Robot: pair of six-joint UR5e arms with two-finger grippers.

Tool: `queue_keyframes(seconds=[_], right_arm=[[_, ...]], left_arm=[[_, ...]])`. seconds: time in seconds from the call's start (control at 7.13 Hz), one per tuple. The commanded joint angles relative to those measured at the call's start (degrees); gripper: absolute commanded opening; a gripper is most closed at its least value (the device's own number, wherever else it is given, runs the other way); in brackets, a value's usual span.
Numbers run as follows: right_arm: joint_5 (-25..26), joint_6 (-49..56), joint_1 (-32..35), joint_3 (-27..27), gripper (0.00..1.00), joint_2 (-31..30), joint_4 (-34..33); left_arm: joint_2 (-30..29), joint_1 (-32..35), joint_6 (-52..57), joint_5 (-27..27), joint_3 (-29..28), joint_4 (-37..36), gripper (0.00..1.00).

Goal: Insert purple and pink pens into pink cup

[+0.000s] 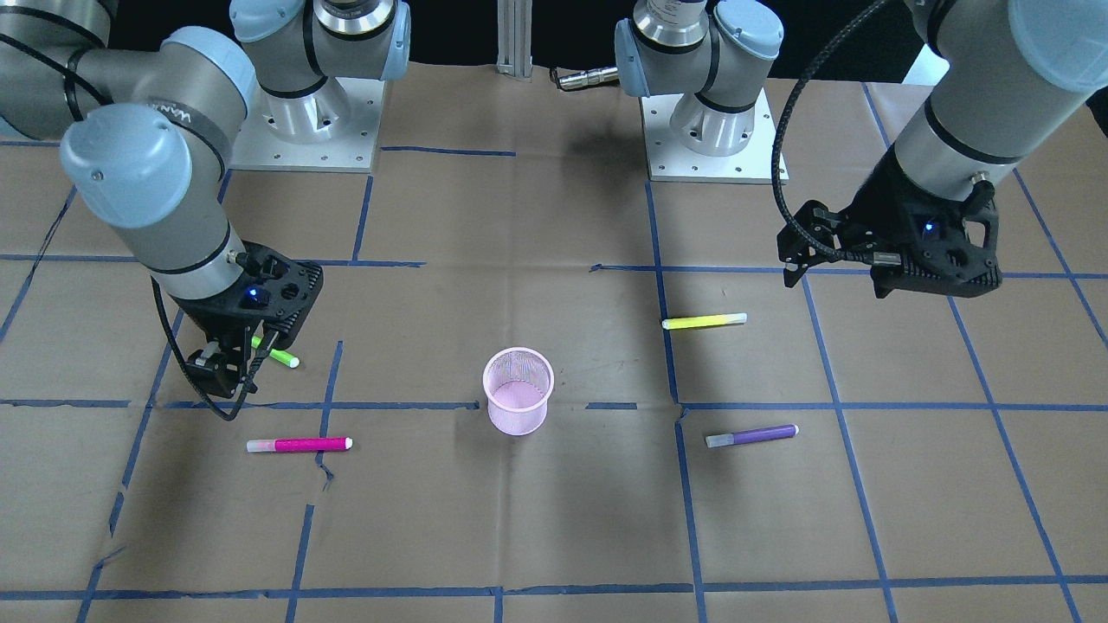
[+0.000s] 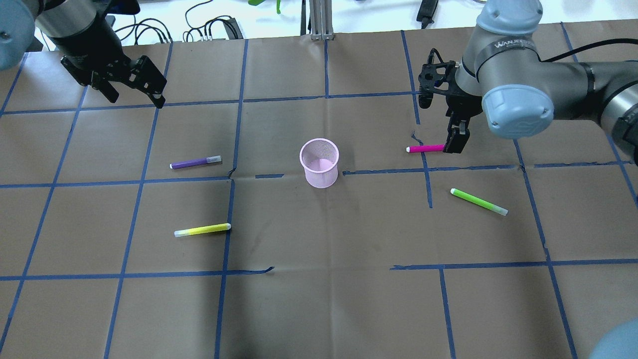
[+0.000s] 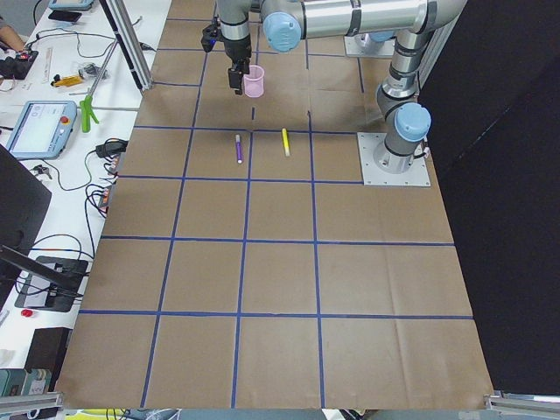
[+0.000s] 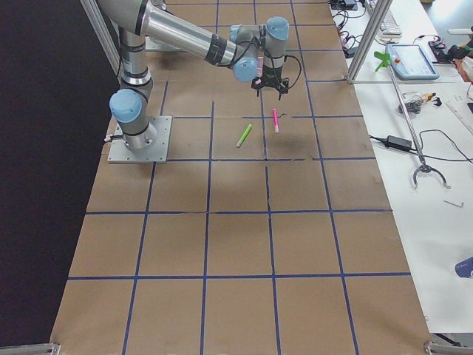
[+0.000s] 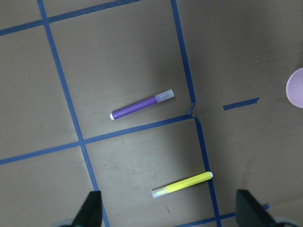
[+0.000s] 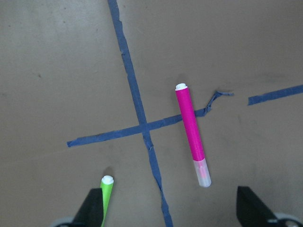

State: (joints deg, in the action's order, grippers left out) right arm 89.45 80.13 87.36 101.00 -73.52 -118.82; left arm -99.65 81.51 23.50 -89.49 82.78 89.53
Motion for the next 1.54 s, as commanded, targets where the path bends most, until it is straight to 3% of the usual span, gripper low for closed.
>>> queue_keyframes(seconds=[0.0, 0.56, 1.12, 1.4], right_arm=[[-1.47, 3.19, 0.01, -0.62, 1.00, 4.33, -6.14], [-0.50, 13.61, 0.62, -0.54, 0.99, 8.39, -9.33], [-0.59, 15.07, 0.53, -0.81, 0.96, 11.20, -9.68], [-0.50, 14.89, 0.53, -0.98, 0.96, 11.29, -9.68]], left_arm=[[-1.86, 0.23, 9.50, 0.01, -0.78, -0.15, 1.00], [-1.87, 0.23, 9.29, 0.19, -0.69, -0.24, 1.00], [-0.20, 0.93, -3.52, 0.10, -0.78, -0.06, 1.00], [-0.63, 0.85, -3.03, -0.25, -0.78, -0.15, 1.00]])
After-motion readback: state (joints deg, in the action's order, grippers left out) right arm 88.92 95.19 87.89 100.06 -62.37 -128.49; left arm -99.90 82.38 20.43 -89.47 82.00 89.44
